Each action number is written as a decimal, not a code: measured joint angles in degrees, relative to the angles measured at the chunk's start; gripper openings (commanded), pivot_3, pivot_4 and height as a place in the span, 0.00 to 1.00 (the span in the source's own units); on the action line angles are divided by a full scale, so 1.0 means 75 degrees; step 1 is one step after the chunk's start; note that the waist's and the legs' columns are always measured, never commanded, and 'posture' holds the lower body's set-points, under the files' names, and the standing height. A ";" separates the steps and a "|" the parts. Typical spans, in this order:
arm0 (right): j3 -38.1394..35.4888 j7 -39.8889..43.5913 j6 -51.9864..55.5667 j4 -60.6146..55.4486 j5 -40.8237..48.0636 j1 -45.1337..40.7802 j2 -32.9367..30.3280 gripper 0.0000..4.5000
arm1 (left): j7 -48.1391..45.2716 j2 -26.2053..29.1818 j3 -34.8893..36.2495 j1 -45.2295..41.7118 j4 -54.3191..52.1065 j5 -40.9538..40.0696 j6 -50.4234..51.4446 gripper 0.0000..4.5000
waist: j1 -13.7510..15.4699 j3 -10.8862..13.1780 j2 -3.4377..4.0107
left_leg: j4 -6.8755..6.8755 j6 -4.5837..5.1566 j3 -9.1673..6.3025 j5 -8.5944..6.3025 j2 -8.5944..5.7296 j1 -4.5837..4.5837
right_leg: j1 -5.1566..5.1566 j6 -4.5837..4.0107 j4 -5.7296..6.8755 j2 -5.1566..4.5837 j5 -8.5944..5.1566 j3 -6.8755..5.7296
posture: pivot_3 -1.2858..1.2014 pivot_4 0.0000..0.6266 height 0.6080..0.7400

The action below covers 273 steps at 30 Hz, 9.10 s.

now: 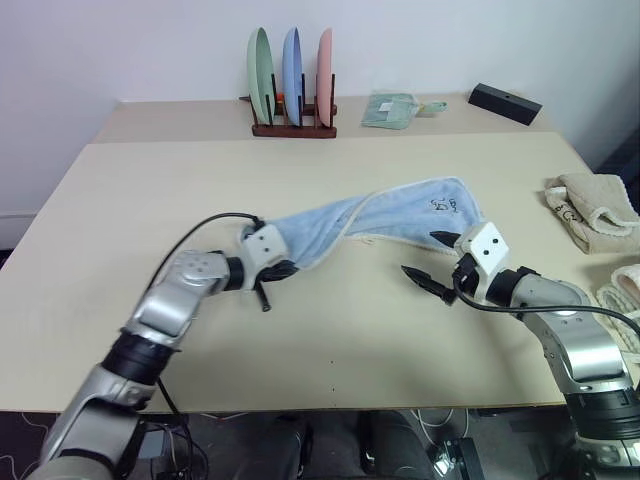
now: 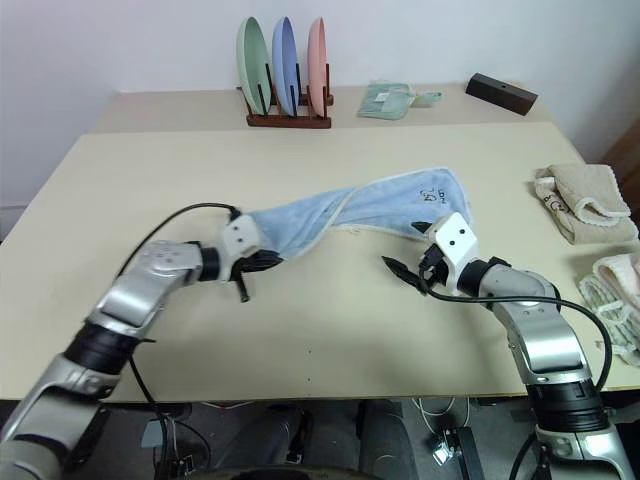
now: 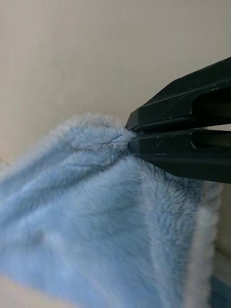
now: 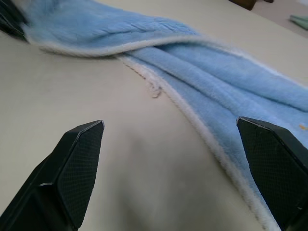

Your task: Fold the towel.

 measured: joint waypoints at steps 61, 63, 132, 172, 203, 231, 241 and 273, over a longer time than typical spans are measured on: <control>0.0399 0.2407 0.1547 0.0792 -0.0438 -0.0712 -0.1491 0.62 | -0.0574 0.2180 0.1906 0.3042 -0.1086 -0.0578 -0.0103 0.00 | -0.0177 0.0013 0.0014 | -0.0082 0.0010 0.0089 -0.0007 0.0027 0.0013 | -0.0042 -0.0016 -0.0020 0.0011 0.0012 0.0051 | 0.52 0.24 1.00; 0.0310 0.2246 0.1515 0.0891 -0.0460 -0.0989 -0.1513 0.82 | -0.0573 0.2177 0.1886 0.2996 -0.1058 -0.0576 -0.0104 0.00 | -0.0181 0.0013 0.0013 | -0.0082 0.0010 0.0089 -0.0006 0.0027 0.0012 | -0.0043 -0.0017 -0.0020 0.0011 0.0012 0.0051 | 0.52 0.24 1.00; 0.0127 0.1840 -0.0536 0.1923 -0.0037 -0.2657 -0.1033 0.01 | 0.1180 0.1193 0.3203 0.1570 0.0578 -0.0961 -0.1080 0.00 | -0.0475 0.0011 0.0001 | 0.0016 -0.0008 0.0104 0.0007 0.0043 -0.0130 | -0.0176 -0.0032 0.0018 0.0034 0.0063 0.0051 | 0.52 0.24 1.00; 0.0796 0.1326 -0.0501 0.3918 -0.1088 -0.3359 -0.0466 0.01 | 0.0799 0.0856 0.2181 -0.0124 0.3500 -0.0248 -0.1265 0.00 | -0.0196 0.0006 -0.0004 | 0.0041 -0.0002 0.0122 0.0003 0.0048 -0.0100 | -0.0140 -0.0029 0.0005 0.0038 0.0090 0.0047 | 0.52 0.24 1.00; -0.0463 0.0884 0.0487 0.2525 -0.0966 -0.1876 -0.1266 0.42 | 0.2170 0.0157 0.3674 -0.0597 0.4230 -0.0730 -0.1639 0.88 | -0.0189 0.0004 -0.0006 | 0.0051 -0.0002 0.0121 0.0004 0.0045 -0.0118 | -0.0156 -0.0024 0.0012 0.0036 0.0093 0.0048 | 0.52 0.24 1.00; -0.5171 -0.5268 0.8965 -0.2051 0.5088 -0.0505 0.4420 0.99 | 0.0597 -0.1140 0.0645 0.0345 -0.1292 -0.1772 0.0326 0.88 | -0.0186 -0.0031 -0.0005 | 0.0047 -0.0001 0.0124 0.0004 0.0049 -0.0089 | -0.0131 -0.0024 0.0015 0.0042 0.0097 0.0063 | 0.52 0.24 1.00; -0.6011 -0.7243 0.8177 -0.0549 0.4957 -0.2111 0.5254 0.82 | 0.0490 -0.1044 0.0664 0.0566 -0.1813 -0.2058 0.0620 0.88 | -0.0197 -0.0070 -0.0004 | 0.0044 0.0001 0.0126 0.0004 0.0048 -0.0067 | -0.0107 -0.0024 0.0012 0.0043 0.0097 0.0064 | 0.52 0.24 1.00; -0.1362 -0.3166 0.5860 -0.1299 0.3858 -0.1868 -0.0279 0.01 | 0.0623 -0.0953 0.0715 0.0586 -0.1435 -0.1925 0.0314 0.88 | -0.0188 -0.0070 -0.0001 | 0.0035 0.0007 0.0139 0.0000 0.0057 -0.0070 | -0.0111 -0.0023 -0.0002 0.0047 0.0096 0.0071 | 0.52 0.24 1.00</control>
